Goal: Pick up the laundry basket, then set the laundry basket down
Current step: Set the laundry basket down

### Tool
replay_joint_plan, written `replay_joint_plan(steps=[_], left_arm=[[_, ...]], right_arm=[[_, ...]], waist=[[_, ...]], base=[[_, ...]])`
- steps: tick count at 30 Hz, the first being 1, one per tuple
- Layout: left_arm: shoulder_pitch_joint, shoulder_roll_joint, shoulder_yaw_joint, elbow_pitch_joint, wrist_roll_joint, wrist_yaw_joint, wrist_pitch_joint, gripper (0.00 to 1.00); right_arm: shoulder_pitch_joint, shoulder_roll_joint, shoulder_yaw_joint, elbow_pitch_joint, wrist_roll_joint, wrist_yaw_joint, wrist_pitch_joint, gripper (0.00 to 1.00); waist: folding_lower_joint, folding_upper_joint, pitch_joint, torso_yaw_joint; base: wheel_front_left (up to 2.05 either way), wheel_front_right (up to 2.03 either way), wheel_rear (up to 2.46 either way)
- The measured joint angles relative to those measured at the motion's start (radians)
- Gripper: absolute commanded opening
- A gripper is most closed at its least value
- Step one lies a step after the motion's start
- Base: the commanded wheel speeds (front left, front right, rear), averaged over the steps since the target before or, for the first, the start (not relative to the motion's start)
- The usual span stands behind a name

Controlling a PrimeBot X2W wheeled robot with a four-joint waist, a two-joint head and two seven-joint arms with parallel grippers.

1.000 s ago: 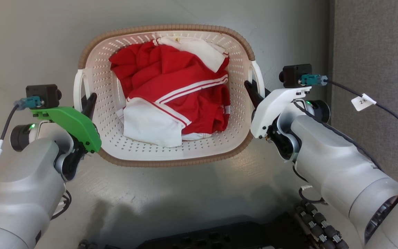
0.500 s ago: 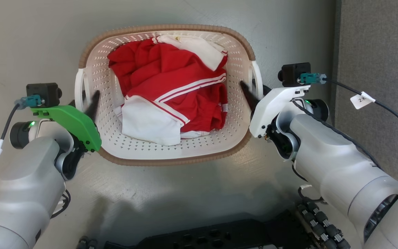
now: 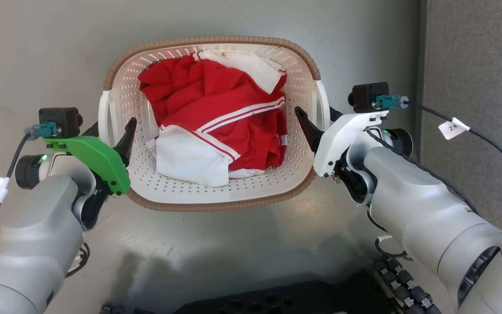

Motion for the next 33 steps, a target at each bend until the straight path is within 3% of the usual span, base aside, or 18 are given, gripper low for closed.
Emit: replay_joint_plan(steps=[15,26,33], left_arm=[[0.008,-0.006,-0.022,0.031,-0.001,0.000,-0.026,1.00],[0.021,-0.009,-0.020,-0.015,0.007,0.000,-0.035,1.00],[0.032,0.014,0.078,-0.083,0.039,0.000,-0.035,1.00]], right_arm=[[0.022,0.001,0.009,0.044,0.026,0.005,-0.009,1.00],[0.025,0.001,-0.007,0.074,-0.007,0.036,-0.037,1.00],[-0.002,-0.021,-0.087,0.029,-0.070,0.035,-0.039,1.00]], waist=[[0.0000,0.0000,-0.130,-0.002],[0.0000,0.0000,-0.292,-0.004],[-0.0001,0.0001,-0.391,0.004]], base=[[0.00,0.00,0.00],[0.00,0.00,0.00],[0.00,0.00,0.00]])
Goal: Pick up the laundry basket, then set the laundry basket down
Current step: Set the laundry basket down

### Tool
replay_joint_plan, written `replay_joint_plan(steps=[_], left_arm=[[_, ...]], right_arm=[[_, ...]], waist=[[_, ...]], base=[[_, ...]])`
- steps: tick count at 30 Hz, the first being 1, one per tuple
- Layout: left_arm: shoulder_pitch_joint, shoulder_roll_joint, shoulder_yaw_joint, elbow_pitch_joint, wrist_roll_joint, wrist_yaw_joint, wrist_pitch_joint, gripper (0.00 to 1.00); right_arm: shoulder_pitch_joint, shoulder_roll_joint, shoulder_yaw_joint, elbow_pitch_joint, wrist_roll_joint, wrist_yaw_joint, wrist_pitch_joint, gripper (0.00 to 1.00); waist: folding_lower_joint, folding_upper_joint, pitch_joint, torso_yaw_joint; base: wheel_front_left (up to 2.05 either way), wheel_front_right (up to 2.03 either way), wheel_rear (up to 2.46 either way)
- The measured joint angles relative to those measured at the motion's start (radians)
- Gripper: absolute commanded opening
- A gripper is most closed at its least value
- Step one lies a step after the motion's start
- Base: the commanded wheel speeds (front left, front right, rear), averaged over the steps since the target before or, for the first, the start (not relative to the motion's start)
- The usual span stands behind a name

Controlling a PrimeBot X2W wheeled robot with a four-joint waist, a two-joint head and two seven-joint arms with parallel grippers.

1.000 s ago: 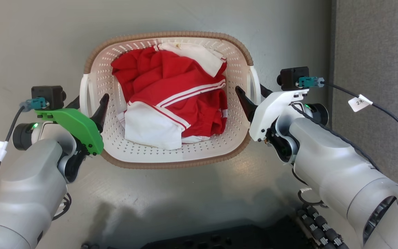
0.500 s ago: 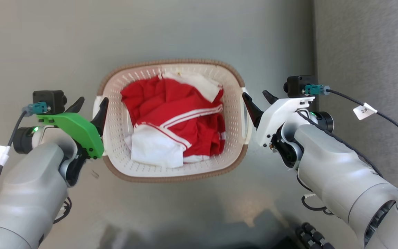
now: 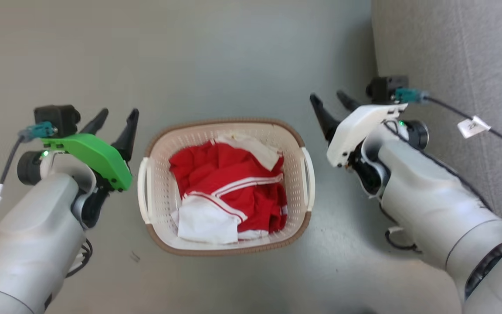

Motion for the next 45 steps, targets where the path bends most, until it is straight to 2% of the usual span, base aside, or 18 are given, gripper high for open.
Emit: replay_joint_plan(steps=[5,9,23,29,33,45], left_arm=[[0.037,0.012,0.059,-0.050,0.040,0.000,-0.002,1.00],[0.086,0.018,0.102,-0.085,0.069,0.000,-0.002,1.00],[0.261,0.033,0.305,-0.218,0.176,0.000,-0.003,1.00],[0.335,0.033,0.428,-0.308,0.236,0.032,-0.003,1.00],[0.381,0.031,0.522,-0.377,0.272,0.042,-0.003,1.00],[0.532,0.000,0.610,-0.483,0.394,0.056,-0.003,1.00]], right_arm=[[-0.001,-0.025,-0.059,-0.056,-0.058,-0.002,0.000,1.00],[0.019,-0.041,-0.108,-0.110,-0.105,-0.019,0.000,1.00],[0.224,-0.095,-0.322,-0.337,-0.257,-0.070,-0.001,1.00],[0.317,-0.114,-0.391,-0.445,-0.338,-0.105,-0.001,1.00],[0.383,-0.125,-0.423,-0.489,-0.384,-0.112,-0.001,1.00],[0.504,-0.147,-0.495,-0.594,-0.498,-0.141,-0.001,1.00]], waist=[[0.0000,0.0000,-0.071,0.008],[0.0000,0.0000,-0.129,0.014],[0.0000,0.0000,-0.331,0.031],[0.0000,0.0000,-0.405,0.035],[-0.0001,0.0000,-0.440,0.035],[-0.0001,0.0000,-0.468,0.035]], base=[[0.00,0.00,0.00],[0.00,0.00,0.00],[0.00,0.00,0.00],[0.00,0.00,0.00],[0.00,0.00,0.00],[0.00,0.00,0.00]])
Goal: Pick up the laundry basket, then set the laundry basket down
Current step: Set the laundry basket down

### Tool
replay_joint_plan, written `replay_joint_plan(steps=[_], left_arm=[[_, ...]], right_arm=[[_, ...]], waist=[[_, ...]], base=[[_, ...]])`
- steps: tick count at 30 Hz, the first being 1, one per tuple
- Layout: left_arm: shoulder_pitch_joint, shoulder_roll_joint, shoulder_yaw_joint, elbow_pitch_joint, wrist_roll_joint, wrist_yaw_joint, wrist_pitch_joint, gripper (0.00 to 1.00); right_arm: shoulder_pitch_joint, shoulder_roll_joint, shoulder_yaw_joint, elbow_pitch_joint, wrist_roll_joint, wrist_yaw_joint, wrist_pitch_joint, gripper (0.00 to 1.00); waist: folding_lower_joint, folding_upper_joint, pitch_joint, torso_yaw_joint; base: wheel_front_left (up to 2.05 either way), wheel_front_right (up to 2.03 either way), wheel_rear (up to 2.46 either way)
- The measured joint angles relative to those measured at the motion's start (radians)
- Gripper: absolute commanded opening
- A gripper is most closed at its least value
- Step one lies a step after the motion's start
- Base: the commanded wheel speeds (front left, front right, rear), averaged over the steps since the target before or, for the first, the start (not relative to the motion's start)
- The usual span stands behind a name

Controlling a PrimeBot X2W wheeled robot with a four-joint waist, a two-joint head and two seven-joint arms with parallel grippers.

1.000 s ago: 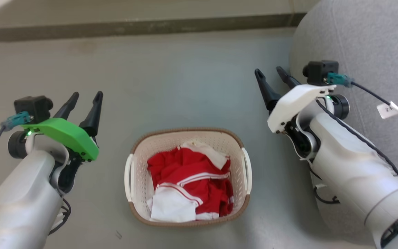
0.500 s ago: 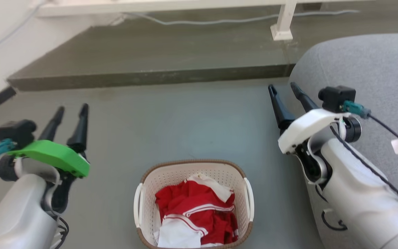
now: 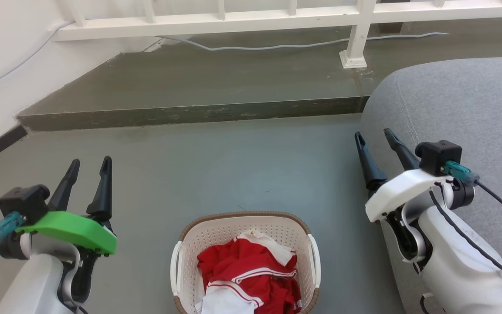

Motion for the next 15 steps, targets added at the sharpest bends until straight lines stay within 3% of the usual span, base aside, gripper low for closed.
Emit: replay_joint_plan(steps=[15], left_arm=[[0.094,-0.043,0.069,-0.086,0.091,-0.002,0.000,1.00]], right_arm=[[0.092,0.008,-0.072,-0.093,-0.078,-0.009,0.000,1.00]], waist=[[0.0000,0.0000,0.003,-0.006]], base=[[0.00,0.00,0.00]])
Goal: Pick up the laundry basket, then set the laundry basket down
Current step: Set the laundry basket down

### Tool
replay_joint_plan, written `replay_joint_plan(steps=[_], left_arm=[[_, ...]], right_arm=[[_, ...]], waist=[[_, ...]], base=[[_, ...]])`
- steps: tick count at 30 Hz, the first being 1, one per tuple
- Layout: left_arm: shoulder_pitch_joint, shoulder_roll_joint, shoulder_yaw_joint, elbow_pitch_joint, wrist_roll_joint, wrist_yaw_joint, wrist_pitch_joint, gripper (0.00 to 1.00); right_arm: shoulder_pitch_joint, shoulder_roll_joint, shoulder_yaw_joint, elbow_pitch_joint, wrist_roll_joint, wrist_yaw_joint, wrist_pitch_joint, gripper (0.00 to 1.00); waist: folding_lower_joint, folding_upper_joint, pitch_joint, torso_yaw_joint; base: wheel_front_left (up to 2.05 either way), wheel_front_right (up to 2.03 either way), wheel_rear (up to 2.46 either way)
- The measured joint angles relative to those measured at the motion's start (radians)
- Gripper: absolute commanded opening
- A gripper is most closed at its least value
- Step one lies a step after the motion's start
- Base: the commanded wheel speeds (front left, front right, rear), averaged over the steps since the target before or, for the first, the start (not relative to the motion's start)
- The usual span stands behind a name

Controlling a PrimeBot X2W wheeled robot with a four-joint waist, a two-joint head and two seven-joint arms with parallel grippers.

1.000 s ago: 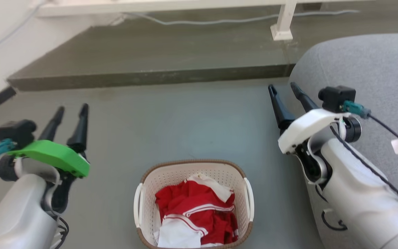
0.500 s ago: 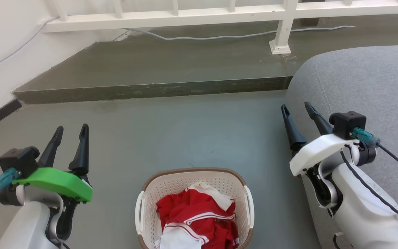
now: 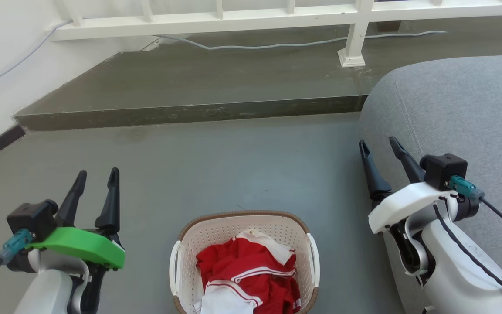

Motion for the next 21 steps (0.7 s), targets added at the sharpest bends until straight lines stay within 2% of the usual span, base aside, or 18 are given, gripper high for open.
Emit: replay_joint_plan(steps=[21], left_arm=[[0.062,-0.044,0.054,-0.034,0.069,-0.027,0.000,1.00]], right_arm=[[0.067,0.024,-0.045,-0.035,-0.061,0.000,0.000,1.00]], waist=[[0.0000,0.0000,0.007,-0.001]], base=[[0.00,0.00,0.00]])
